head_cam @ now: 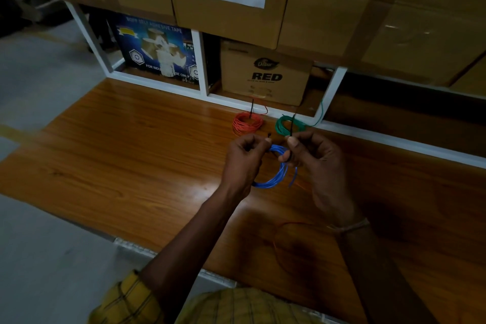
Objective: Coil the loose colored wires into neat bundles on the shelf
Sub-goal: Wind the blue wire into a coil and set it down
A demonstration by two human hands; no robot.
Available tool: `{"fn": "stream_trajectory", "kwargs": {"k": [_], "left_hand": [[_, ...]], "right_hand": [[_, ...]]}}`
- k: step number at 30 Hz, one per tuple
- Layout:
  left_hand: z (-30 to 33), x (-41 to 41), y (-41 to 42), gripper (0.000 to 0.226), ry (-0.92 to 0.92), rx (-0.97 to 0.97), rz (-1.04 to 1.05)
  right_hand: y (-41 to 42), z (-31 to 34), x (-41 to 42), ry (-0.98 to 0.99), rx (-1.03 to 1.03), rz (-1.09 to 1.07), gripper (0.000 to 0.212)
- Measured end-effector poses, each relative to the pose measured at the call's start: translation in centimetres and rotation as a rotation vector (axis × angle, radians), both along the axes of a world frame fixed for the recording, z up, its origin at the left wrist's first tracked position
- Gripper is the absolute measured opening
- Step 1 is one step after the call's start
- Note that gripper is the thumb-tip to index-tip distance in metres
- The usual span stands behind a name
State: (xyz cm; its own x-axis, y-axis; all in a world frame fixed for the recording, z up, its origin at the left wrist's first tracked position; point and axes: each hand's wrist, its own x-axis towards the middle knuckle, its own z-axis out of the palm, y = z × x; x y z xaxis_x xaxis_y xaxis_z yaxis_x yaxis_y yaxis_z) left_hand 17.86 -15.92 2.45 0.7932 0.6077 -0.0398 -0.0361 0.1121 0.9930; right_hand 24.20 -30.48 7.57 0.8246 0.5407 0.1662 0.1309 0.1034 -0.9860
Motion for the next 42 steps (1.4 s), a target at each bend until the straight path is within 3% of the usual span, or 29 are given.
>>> {"fn": "stream_trajectory", "kwargs": {"k": [12,16,23,42], "left_hand": [[0.8,-1.2,-1.0,0.008,-0.061,0.151,0.09],[1.0,-1.6,-1.2,0.005,-0.067,0.123,0.1],[1.1,-1.6,-1.2,0.006,-0.032,0.091,0.101],[1.6,-1.2,-2.0,0.005,-0.074,0.179,0.066]], "right_hand": [[0.3,1.0,-1.0,0.138,-0.042,-0.134,0.013],[0.5,1.4,-1.3,0.198,-0.05,-0.17,0.018],[0.5,1.3,-1.4,0.215,-0.125,-0.168,0.028],[0.6,1.3,-0.5,0.232,-0.196,-0.181,0.019]]}}
